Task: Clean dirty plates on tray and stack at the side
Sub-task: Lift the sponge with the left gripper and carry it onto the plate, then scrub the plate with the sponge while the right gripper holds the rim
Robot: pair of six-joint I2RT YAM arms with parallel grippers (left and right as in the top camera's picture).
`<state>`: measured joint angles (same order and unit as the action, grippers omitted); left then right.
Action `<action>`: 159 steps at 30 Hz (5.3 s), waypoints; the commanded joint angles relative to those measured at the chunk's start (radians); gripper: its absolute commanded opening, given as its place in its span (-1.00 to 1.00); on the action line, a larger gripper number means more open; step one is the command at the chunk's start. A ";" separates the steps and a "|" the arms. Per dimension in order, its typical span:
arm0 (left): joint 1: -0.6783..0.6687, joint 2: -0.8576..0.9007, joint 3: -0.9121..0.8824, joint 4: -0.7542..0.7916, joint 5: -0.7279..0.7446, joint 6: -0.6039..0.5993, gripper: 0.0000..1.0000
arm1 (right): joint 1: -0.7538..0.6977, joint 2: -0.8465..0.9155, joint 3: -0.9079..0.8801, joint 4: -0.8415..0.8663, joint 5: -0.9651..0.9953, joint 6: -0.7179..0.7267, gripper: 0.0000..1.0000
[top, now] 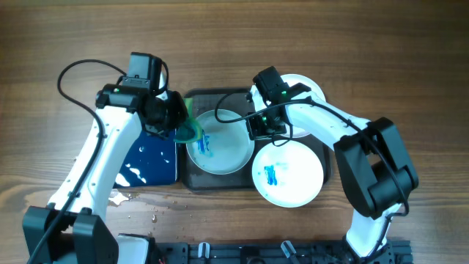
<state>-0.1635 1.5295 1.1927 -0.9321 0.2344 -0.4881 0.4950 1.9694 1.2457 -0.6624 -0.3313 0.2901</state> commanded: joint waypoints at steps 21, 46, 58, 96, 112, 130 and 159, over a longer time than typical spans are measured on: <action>-0.384 0.360 0.005 0.318 0.019 0.036 -0.92 | 0.000 -0.079 0.025 -0.064 0.039 -0.021 -0.91; -0.299 0.466 0.002 0.109 -0.198 0.024 -0.92 | 0.000 -0.077 0.022 -0.034 0.039 0.001 -0.60; -0.299 0.466 0.002 0.134 -0.198 0.024 -0.92 | 0.000 -0.040 0.020 -0.003 -0.037 0.002 0.00; -0.126 0.466 -0.008 0.070 0.266 0.383 -0.92 | 0.028 0.037 -0.024 0.061 -0.005 0.093 -0.91; -0.002 0.466 -0.081 -0.065 -0.441 -0.184 -0.92 | -0.015 0.037 -0.024 0.039 -0.006 0.108 -0.91; -0.209 0.466 -0.081 0.236 0.440 0.250 -0.92 | -0.015 0.037 -0.024 0.014 -0.005 0.106 -0.92; -0.323 0.466 -0.080 0.304 0.375 0.328 -0.92 | -0.015 0.037 -0.024 -0.002 -0.009 0.105 -0.91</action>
<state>-0.4019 1.9179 1.1545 -0.6701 0.3706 -0.2691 0.4664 1.9842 1.2331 -0.6651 -0.3614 0.3817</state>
